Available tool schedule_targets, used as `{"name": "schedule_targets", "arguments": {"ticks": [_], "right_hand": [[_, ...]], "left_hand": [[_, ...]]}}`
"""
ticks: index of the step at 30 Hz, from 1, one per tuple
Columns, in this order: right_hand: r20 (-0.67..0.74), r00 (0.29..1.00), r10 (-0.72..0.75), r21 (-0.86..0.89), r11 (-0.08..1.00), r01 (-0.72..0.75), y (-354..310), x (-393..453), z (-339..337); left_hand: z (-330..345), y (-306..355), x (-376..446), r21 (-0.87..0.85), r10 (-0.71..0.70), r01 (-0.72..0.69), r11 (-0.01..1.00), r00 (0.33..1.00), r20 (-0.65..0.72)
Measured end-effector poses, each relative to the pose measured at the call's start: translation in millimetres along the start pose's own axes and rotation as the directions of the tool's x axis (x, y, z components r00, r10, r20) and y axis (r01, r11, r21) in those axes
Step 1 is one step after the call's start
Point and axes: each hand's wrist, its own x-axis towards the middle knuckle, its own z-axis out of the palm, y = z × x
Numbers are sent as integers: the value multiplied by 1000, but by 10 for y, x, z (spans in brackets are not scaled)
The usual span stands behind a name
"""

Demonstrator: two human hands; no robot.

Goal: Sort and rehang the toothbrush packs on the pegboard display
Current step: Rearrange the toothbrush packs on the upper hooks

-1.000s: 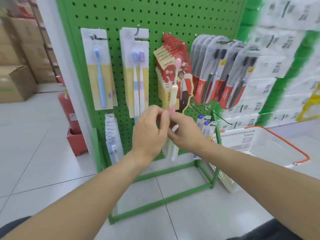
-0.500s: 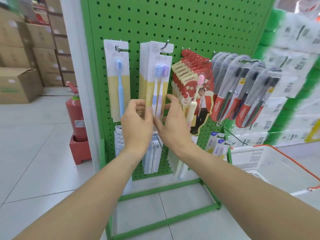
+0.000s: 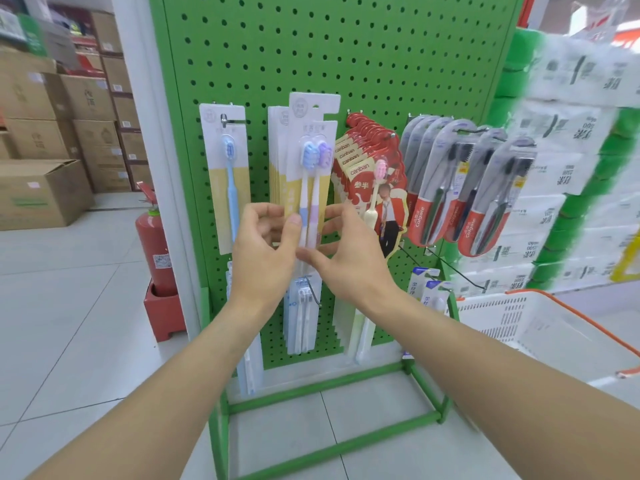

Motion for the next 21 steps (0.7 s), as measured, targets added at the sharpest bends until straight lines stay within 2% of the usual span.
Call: {"name": "schedule_targets", "arguments": {"ticks": [5,8,11,13,15,17,19,21], "right_hand": [[110,993,-37,-197,979,58,146,-149,-122],[223,974,27,-270,962,36,300,-287,-192],[340,925,170,-289,955,-69,466,-375,-296],[406,878,254,-241,956,-166,582,-417,-377],[467,839,281,-71,957,-281,653,-438,-452],[556,782,281,120,904,-411,676,-462,-535],[647,721,250,202,855,-478,705,-480,-601],[729,646,226,217,818,-532,773,-510,-628]], "left_hand": [[-23,88,-92,-14,52,-51,999,996,69],[-48,45,-120,45,66,-75,996,982,175],[-52,-60,-134,177,-90,34,984,944,318],[-52,-118,-154,231,-230,145,962,888,399],[-70,-115,-217,246,-365,275,929,789,495],[-69,-128,-333,288,-517,437,852,616,594],[-80,-174,-477,357,-630,560,748,427,649],[-80,-236,-587,408,-679,617,673,297,671]]}}
